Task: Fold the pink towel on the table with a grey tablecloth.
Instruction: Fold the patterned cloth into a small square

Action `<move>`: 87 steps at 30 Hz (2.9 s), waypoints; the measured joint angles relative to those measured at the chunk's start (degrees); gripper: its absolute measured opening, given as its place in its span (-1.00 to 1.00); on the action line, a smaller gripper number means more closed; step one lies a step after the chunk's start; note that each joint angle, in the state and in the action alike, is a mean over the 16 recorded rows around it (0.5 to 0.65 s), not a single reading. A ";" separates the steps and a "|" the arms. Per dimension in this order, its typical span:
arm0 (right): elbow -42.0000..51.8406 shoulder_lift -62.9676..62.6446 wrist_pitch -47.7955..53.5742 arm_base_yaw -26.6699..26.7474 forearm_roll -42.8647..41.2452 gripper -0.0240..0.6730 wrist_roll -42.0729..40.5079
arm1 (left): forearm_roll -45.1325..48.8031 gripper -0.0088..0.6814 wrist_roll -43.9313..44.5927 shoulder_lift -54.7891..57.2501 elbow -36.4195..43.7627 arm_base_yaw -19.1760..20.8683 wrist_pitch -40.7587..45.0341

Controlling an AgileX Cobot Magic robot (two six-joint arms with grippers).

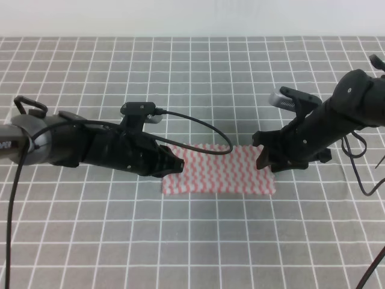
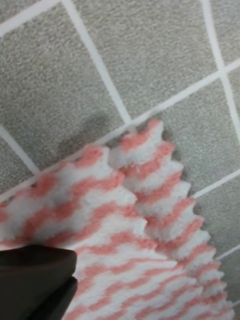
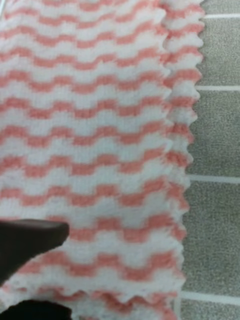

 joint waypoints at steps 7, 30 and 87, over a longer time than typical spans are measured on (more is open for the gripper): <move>0.01 -0.04 -0.41 -0.03 -0.10 -0.20 -0.03 | 0.00 -0.98 -0.05 0.00 0.00 0.00 0.06; -0.14 1.26 -0.53 -0.17 1.89 -0.21 -0.05 | 0.12 -0.98 -0.10 0.00 0.00 0.00 0.11; -5.76 1.75 3.18 1.71 15.53 -0.97 -10.68 | 0.05 -0.98 -0.71 -0.88 -0.41 0.06 0.10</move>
